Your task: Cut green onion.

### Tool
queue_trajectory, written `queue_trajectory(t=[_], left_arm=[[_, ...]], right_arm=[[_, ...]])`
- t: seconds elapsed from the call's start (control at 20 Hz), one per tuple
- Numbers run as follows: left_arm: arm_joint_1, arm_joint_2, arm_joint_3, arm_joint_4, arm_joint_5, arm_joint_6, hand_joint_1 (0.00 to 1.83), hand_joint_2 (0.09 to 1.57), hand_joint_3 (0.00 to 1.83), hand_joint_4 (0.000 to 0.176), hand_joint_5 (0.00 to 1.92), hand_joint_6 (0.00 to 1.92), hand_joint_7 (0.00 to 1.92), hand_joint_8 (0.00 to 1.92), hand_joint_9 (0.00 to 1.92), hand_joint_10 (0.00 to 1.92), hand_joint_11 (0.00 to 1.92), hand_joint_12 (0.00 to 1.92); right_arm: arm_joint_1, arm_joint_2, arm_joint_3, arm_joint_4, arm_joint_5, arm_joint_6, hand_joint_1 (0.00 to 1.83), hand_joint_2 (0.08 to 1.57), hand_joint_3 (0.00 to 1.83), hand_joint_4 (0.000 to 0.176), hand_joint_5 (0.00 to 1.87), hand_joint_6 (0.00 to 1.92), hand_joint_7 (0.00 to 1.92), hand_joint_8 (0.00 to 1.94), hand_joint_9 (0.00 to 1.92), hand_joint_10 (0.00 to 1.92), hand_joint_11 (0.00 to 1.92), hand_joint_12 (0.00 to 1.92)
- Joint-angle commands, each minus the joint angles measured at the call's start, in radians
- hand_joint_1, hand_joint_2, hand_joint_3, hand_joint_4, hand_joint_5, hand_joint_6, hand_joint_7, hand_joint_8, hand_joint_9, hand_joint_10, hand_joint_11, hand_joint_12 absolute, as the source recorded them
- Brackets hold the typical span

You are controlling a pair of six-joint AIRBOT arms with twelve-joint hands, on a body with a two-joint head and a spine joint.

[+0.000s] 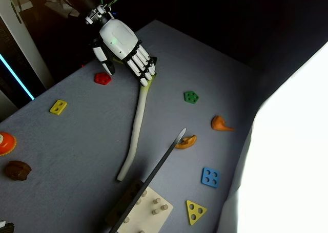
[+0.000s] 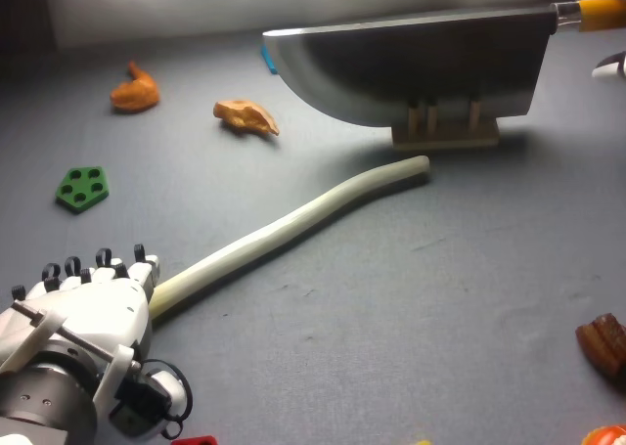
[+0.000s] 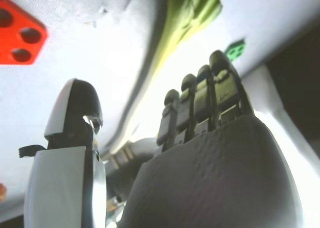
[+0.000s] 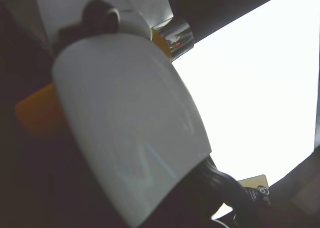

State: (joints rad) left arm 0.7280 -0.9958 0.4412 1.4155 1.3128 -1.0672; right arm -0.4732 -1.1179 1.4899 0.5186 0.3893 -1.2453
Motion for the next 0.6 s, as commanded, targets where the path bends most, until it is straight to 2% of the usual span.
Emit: queue_trajectory(t=[0.0, 0.1, 0.2, 0.3, 0.45, 0.55], left_arm=[[-0.001, -0.006, -0.001, 0.067, 0.057, 0.003, 0.95, 1.22, 0.01, 0.042, 0.05, 0.02, 0.02, 0.0, 0.02, 0.0, 0.0, 0.26], [-0.001, -0.007, -0.004, 0.061, 0.066, 0.003, 0.89, 1.24, 0.02, 0.055, 0.06, 0.02, 0.01, 0.0, 0.01, 0.0, 0.0, 0.26], [-0.001, -0.013, -0.006, 0.057, 0.078, -0.005, 0.89, 1.23, 0.01, 0.057, 0.1, 0.02, 0.02, 0.0, 0.02, 0.0, 0.0, 0.28], [0.004, -0.017, -0.006, 0.057, 0.078, -0.005, 0.83, 1.24, 0.01, 0.049, 0.09, 0.01, 0.02, 0.0, 0.02, 0.0, 0.0, 0.35], [0.018, -0.022, -0.006, 0.057, 0.078, -0.025, 0.85, 1.24, 0.01, 0.04, 0.05, 0.0, 0.01, 0.0, 0.01, 0.0, 0.0, 0.31], [0.028, -0.027, -0.006, 0.057, 0.078, -0.043, 0.91, 1.22, 0.0, 0.038, 0.08, 0.01, 0.02, 0.0, 0.02, 0.0, 0.0, 0.36]], right_arm=[[-0.003, 0.003, 0.012, -0.019, 0.134, 0.015, 1.11, 1.05, 0.0, 0.0, 0.0, 0.0, 0.0, 0.0, 0.0, 0.0, 0.0, 0.0], [-0.012, -0.014, 0.032, -0.059, 0.153, 0.057, 1.05, 1.07, 0.0, 0.0, 0.0, 0.0, 0.0, 0.0, 0.0, 0.0, 0.0, 0.0], [-0.015, -0.036, 0.059, -0.07, 0.155, 0.079, 1.0, 1.05, 0.0, 0.0, 0.0, 0.0, 0.0, 0.0, 0.0, 0.0, 0.0, 0.0], [-0.017, -0.048, 0.068, -0.075, 0.155, 0.085, 1.01, 1.04, 0.0, 0.005, 0.0, 0.0, 0.0, 0.0, 0.0, 0.0, 0.0, 0.0], [-0.017, -0.067, 0.081, -0.078, 0.16, 0.09, 1.02, 1.04, 0.0, 0.004, 0.0, 0.0, 0.0, 0.0, 0.0, 0.0, 0.0, 0.0], [-0.017, -0.077, 0.089, -0.078, 0.161, 0.093, 1.01, 1.07, 0.0, 0.005, 0.0, 0.0, 0.0, 0.0, 0.0, 0.0, 0.0, 0.0]])
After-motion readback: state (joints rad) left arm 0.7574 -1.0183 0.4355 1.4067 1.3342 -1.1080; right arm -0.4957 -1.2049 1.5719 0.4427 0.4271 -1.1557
